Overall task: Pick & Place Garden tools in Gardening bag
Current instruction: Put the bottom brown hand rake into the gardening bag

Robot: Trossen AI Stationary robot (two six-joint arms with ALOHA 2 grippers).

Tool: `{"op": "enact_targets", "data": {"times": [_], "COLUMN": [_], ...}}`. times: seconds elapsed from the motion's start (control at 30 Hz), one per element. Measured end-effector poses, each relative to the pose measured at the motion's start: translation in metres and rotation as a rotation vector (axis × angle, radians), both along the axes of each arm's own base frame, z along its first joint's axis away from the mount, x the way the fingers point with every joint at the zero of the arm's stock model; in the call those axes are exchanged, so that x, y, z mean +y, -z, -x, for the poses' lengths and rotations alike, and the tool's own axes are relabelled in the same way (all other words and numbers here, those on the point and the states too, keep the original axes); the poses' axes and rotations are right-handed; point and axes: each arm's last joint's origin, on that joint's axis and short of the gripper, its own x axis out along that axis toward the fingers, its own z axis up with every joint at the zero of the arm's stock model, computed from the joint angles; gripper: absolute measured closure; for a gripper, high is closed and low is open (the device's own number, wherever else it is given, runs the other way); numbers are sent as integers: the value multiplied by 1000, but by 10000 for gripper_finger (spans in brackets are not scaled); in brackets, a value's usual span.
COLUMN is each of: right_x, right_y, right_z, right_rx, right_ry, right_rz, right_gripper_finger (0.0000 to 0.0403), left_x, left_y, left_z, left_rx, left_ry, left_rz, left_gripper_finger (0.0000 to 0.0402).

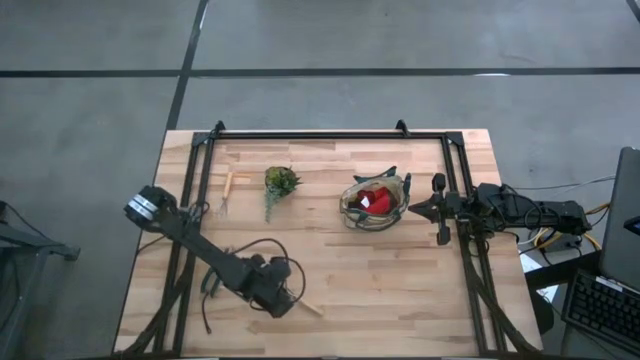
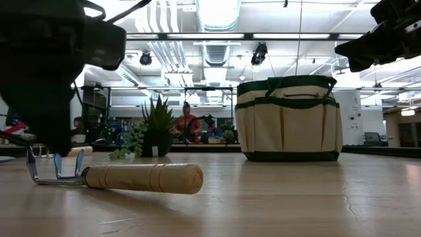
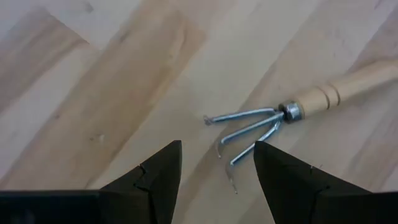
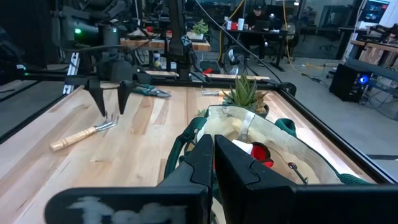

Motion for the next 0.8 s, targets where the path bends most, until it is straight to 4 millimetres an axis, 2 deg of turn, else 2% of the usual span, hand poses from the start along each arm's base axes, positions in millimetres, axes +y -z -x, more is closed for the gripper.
{"op": "enact_targets", "data": {"times": [0.3, 0.8], "right_x": [0, 0], "right_y": [0, 0], "right_z": [0, 0], "right_rx": [0, 0], "right_ry": [-1, 0], "right_rz": [0, 0], "right_gripper_finger": [394, 394], "left_x": [-2, -1], "left_y": [10, 10], "left_z": [-1, -1], "left_rx": [32, 20], "left_ry": [-18, -18], "left_rz": [-6, -23], "left_gripper_finger": [207, 308]}}
